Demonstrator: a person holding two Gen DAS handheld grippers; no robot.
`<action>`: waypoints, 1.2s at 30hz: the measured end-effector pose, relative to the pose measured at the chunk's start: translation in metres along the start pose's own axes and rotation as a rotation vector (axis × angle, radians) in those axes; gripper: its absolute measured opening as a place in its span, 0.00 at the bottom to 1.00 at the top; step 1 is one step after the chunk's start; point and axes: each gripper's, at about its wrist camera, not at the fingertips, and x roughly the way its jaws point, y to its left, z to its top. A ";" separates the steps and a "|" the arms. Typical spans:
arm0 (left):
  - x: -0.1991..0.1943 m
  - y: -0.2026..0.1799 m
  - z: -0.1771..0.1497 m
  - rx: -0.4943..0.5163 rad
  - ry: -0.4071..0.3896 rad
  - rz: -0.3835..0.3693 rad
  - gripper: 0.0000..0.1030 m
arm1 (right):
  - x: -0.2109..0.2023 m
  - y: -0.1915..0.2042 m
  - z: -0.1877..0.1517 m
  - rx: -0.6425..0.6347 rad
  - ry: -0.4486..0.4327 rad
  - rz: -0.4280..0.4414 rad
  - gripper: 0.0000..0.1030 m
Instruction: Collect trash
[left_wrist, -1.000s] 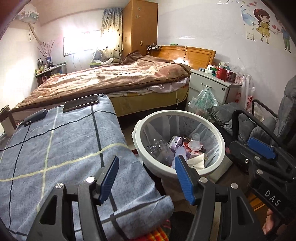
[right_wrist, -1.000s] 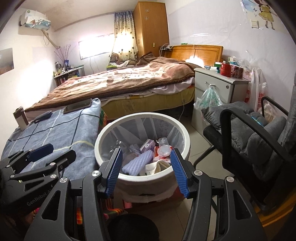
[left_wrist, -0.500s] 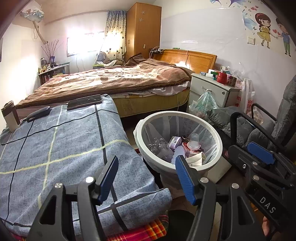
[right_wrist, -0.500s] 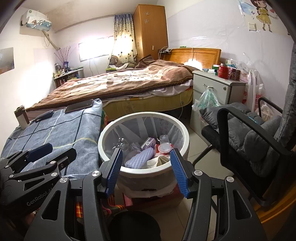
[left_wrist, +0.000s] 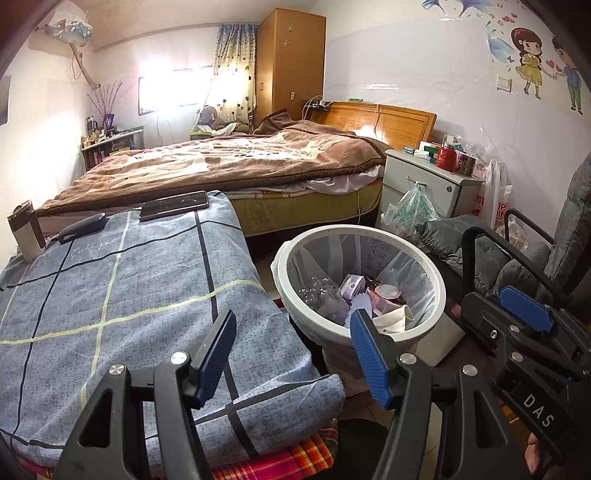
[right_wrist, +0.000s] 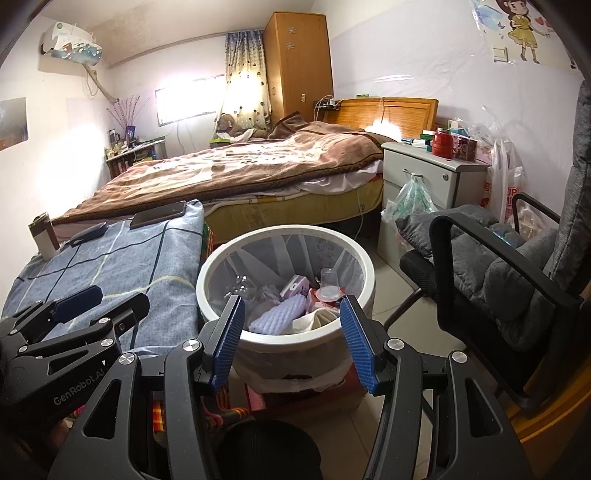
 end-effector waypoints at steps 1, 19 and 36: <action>-0.001 0.000 0.000 0.002 -0.002 0.002 0.64 | 0.000 0.000 0.000 0.000 0.000 -0.001 0.54; -0.003 -0.001 0.003 0.003 -0.010 0.005 0.64 | -0.003 -0.001 0.001 0.004 0.000 -0.002 0.54; -0.004 -0.001 0.003 0.003 -0.009 0.003 0.64 | -0.004 -0.001 0.002 0.006 0.000 -0.003 0.54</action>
